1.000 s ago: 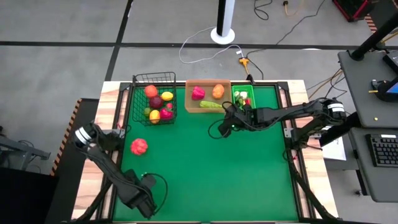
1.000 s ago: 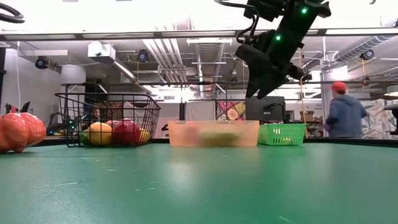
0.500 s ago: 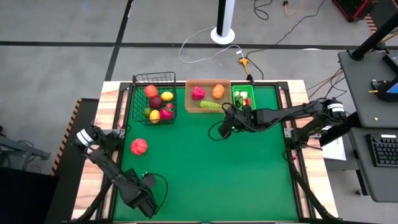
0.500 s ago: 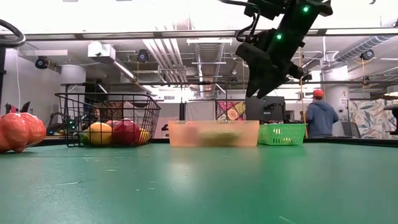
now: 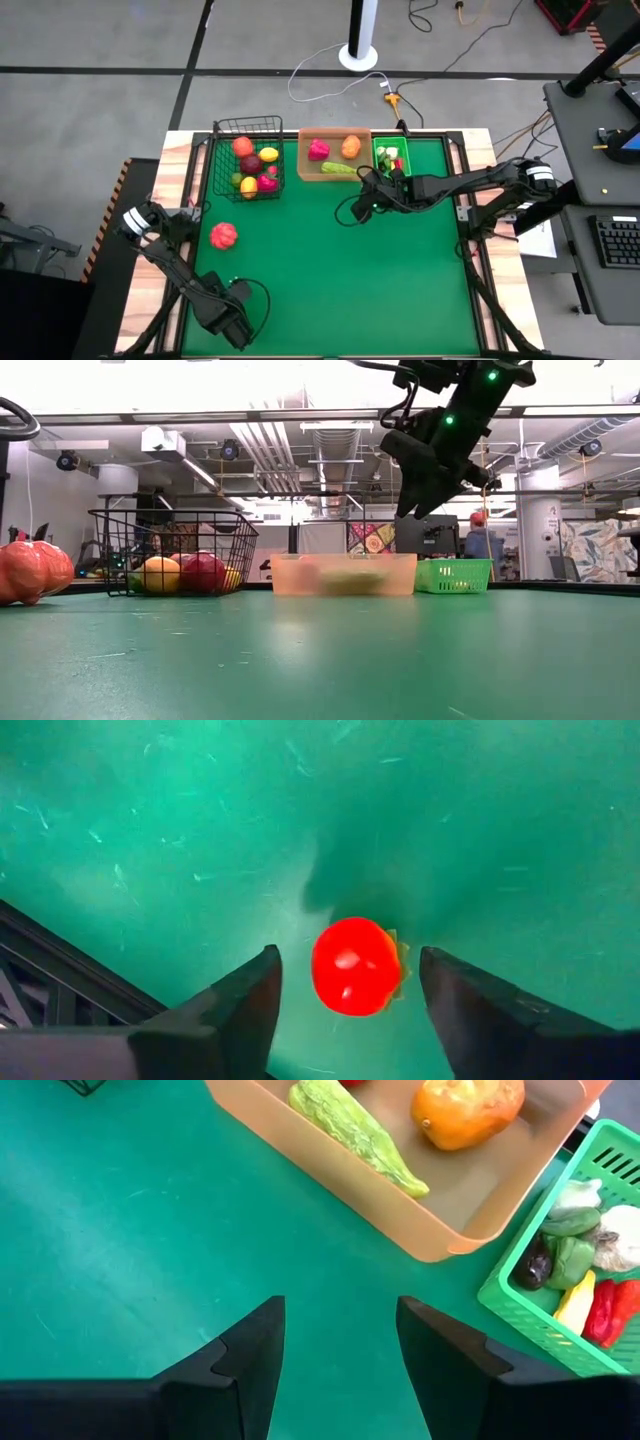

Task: Sort produce into baskets
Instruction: Put the red peach into the black wire basket

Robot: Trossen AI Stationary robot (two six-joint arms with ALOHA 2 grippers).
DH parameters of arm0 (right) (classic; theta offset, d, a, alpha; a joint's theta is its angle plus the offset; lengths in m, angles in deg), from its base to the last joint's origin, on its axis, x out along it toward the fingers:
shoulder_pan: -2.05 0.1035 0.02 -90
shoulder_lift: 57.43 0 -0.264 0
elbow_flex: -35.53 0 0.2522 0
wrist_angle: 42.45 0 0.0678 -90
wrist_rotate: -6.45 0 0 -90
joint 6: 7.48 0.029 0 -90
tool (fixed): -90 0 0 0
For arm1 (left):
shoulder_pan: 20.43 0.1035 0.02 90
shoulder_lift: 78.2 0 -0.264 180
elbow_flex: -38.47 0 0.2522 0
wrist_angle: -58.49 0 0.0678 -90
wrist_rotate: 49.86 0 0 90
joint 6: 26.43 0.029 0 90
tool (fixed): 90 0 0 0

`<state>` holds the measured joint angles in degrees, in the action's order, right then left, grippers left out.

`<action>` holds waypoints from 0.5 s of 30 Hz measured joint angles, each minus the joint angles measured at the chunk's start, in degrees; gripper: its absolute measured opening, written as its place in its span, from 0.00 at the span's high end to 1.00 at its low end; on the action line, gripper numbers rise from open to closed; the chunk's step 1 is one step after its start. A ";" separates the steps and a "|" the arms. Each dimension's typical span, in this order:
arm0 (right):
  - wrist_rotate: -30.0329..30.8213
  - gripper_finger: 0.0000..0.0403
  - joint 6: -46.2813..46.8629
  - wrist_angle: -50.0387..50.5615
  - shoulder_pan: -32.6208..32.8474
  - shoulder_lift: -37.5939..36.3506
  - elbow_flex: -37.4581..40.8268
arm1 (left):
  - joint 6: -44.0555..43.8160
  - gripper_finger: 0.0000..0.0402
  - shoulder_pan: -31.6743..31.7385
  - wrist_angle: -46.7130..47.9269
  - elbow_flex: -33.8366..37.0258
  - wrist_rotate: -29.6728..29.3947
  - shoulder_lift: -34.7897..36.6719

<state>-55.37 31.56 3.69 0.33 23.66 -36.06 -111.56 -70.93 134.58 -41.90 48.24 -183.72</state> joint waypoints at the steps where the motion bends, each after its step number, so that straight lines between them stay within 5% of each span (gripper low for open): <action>1: 0.00 0.54 0.00 0.01 0.00 0.01 0.01 | 0.07 0.48 0.00 0.00 0.00 0.00 0.00; 10: 0.04 0.54 0.03 -0.07 0.19 0.01 0.21 | 0.13 0.83 0.09 0.02 0.00 0.02 0.18; 15: 0.32 0.54 0.35 -0.09 0.63 0.01 0.21 | 1.33 0.90 0.13 0.20 -0.20 -0.17 1.75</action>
<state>-55.06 31.91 3.60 0.96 23.67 -35.86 -110.24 -70.80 134.78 -42.10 48.07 -181.97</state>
